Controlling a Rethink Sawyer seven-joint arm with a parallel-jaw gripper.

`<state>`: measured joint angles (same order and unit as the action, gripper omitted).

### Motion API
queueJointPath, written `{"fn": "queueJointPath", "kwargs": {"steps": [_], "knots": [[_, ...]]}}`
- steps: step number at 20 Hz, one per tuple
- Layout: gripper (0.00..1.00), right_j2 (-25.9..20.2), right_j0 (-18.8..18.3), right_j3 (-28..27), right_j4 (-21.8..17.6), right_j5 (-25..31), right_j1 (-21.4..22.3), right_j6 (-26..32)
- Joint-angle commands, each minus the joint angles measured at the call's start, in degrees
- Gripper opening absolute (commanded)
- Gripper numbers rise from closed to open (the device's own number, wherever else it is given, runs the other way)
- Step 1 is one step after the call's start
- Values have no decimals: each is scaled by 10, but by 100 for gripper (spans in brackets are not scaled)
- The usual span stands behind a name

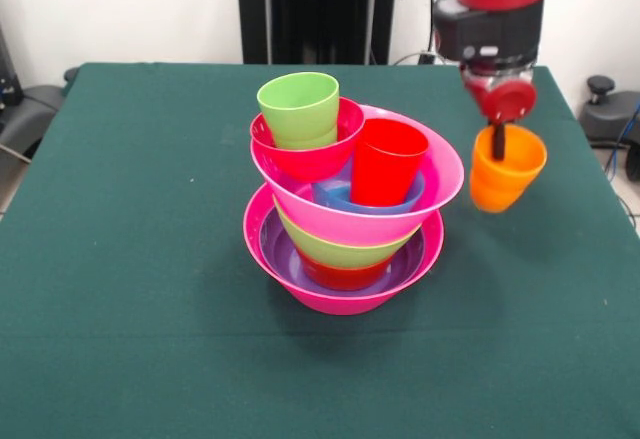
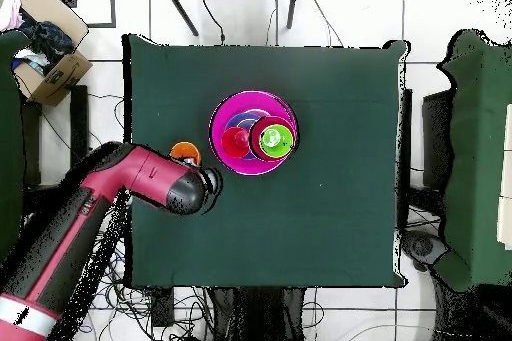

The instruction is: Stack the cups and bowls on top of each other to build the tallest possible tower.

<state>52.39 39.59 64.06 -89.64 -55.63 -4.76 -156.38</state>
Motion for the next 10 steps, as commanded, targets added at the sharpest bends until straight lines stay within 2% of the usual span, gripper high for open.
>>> {"fn": "queueJointPath", "kwargs": {"steps": [1,6,10], "knots": [[0,-77,26,61,-24,-103,80,39],[0,-50,44,73,-41,-159,129,-16],[0,-30,50,70,-52,-201,168,-38]]}}
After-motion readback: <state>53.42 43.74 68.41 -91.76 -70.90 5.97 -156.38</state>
